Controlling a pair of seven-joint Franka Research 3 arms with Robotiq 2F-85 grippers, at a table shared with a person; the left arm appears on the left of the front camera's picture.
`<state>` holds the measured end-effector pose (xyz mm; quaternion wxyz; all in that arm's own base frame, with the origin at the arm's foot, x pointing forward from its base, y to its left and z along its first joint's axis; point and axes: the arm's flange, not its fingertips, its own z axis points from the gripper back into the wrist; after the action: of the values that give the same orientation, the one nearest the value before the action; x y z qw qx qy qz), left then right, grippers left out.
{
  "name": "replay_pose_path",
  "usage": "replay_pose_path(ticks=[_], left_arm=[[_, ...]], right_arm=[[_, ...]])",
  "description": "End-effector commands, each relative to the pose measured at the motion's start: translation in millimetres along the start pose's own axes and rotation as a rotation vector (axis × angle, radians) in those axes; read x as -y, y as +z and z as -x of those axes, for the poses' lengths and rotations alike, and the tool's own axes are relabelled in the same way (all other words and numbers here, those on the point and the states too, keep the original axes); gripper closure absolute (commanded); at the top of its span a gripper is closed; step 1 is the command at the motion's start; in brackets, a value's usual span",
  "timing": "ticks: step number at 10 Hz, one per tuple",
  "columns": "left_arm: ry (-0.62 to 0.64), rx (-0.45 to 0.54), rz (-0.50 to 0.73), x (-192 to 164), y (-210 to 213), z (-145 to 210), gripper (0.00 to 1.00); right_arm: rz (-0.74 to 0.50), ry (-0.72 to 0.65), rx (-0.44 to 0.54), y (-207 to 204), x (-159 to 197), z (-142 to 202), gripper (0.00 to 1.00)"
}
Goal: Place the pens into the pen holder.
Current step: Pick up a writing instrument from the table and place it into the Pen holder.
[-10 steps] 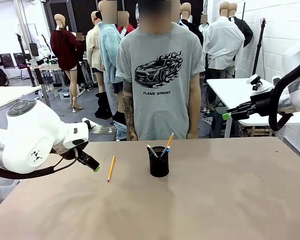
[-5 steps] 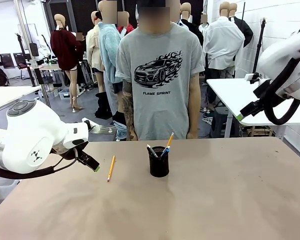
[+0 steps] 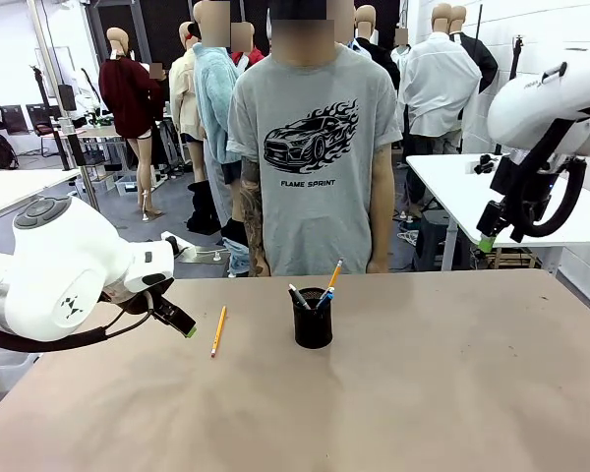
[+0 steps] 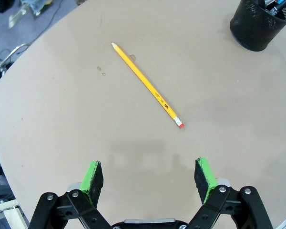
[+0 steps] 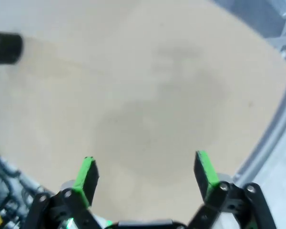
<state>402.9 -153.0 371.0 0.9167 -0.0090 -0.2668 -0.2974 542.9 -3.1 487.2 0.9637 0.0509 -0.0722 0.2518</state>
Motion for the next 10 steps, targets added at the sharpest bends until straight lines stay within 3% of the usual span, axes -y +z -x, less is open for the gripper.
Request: replay_pose_path(ticks=[1,3,4,7,10], left_arm=[[0.005,0.001,0.000,-2,1,1,0.00],[0.000,0.000,0.000,0,0,0,0.00],[0.016,-0.030,-0.061,5,3,-15,0.00],[0.156,-0.201,-0.070,5,-27,-75,0.00],[0.267,-0.385,-0.033,8,-75,-107,0.00]], right_arm=[[-0.006,-0.004,-0.080,-1,-9,-2,0.00],[-0.019,0.007,-0.039,0,-7,0,0.00],[-0.019,0.007,-0.039,0,-7,0,0.00],[-0.019,0.007,-0.039,0,-7,0,0.00],[-0.019,0.007,-0.039,0,-7,0,0.00]])
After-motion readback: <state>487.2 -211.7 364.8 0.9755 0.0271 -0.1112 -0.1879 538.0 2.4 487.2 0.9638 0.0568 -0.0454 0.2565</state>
